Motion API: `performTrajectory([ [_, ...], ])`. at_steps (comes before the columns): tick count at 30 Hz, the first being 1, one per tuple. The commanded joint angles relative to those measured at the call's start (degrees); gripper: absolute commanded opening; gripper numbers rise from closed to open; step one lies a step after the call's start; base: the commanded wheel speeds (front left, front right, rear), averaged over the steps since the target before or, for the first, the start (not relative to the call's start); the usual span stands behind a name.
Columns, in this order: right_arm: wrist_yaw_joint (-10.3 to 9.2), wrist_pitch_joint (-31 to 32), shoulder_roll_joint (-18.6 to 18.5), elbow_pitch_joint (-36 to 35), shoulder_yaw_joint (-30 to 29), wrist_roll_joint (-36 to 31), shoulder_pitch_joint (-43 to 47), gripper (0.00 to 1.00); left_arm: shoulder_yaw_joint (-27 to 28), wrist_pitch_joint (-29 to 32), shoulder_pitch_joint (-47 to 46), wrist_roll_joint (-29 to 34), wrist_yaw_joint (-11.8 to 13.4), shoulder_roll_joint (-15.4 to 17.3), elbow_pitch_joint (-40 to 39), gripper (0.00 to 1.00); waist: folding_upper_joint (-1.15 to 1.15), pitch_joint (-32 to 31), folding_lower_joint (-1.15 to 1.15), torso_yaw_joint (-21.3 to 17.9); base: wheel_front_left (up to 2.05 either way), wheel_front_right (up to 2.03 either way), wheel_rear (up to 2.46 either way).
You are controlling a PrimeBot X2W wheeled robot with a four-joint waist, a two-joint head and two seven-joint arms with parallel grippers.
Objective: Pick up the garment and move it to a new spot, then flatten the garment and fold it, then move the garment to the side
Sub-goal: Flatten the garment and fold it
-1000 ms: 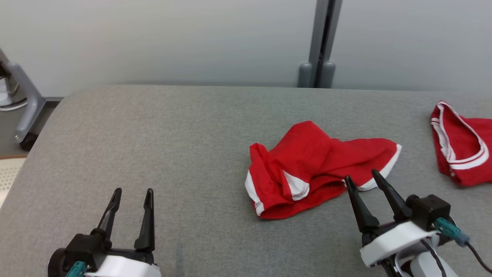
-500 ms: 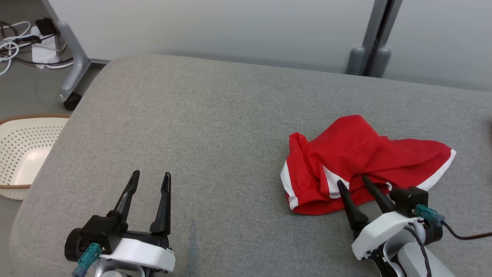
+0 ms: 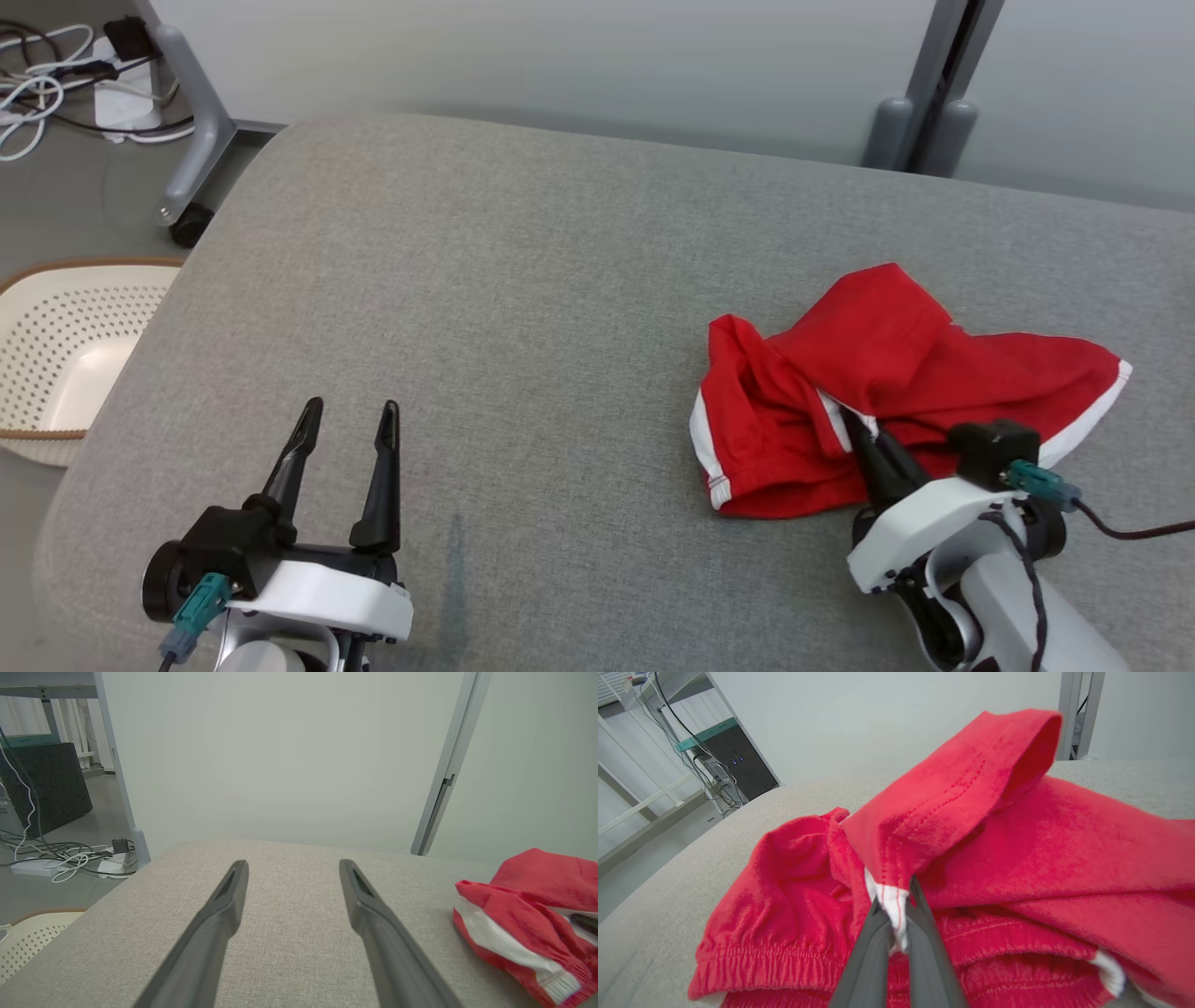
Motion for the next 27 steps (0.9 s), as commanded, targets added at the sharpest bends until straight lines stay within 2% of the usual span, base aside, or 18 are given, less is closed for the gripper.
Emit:
performTrajectory([
  [1,0.02,-0.29,-1.19,-1.38,-0.71,-0.78,0.7,0.0,0.49,0.01,0.11,0.11,0.12,0.15,0.15,1.0,0.0,-0.72,0.0,-0.81,0.0,0.0,0.0],
  [4,0.02,-0.29,-1.94,-3.73,-1.56,-1.04,1.93,0.0,0.99,0.01,0.74,0.26,-0.09,0.16,0.34,1.0,0.0,-1.54,0.0,-1.85,0.0,0.0,0.0],
  [11,0.02,-0.3,-6.44,-17.36,-5.41,-2.19,9.18,0.0,1.88,0.01,2.49,0.24,-1.08,0.18,1.21,1.0,0.0,-4.44,0.0,-7.1,0.0,0.0,0.0],
  [15,0.02,-0.29,-8.82,-22.61,-7.41,-2.41,14.1,0.0,1.77,0.01,3.03,-0.09,-1.26,0.17,1.32,1.0,0.0,-5.01,0.0,-9.66,0.0,0.0,0.0],
  [22,0.02,2.91,-11.21,-28.42,-12.45,-0.98,23.55,0.0,0.96,0.01,2.65,-0.31,-1.23,0.2,1.55,1.0,0.0,-4.8,0.0,-12.11,0.0,0.0,0.0],
  [27,0.02,4.69,-10.94,-27.97,-16.16,-1.26,27.91,0.0,0.6,0.01,2.56,-0.31,-1.06,0.19,1.57,1.0,0.0,-4.41,0.0,-12.87,0.0,0.0,0.0],
])
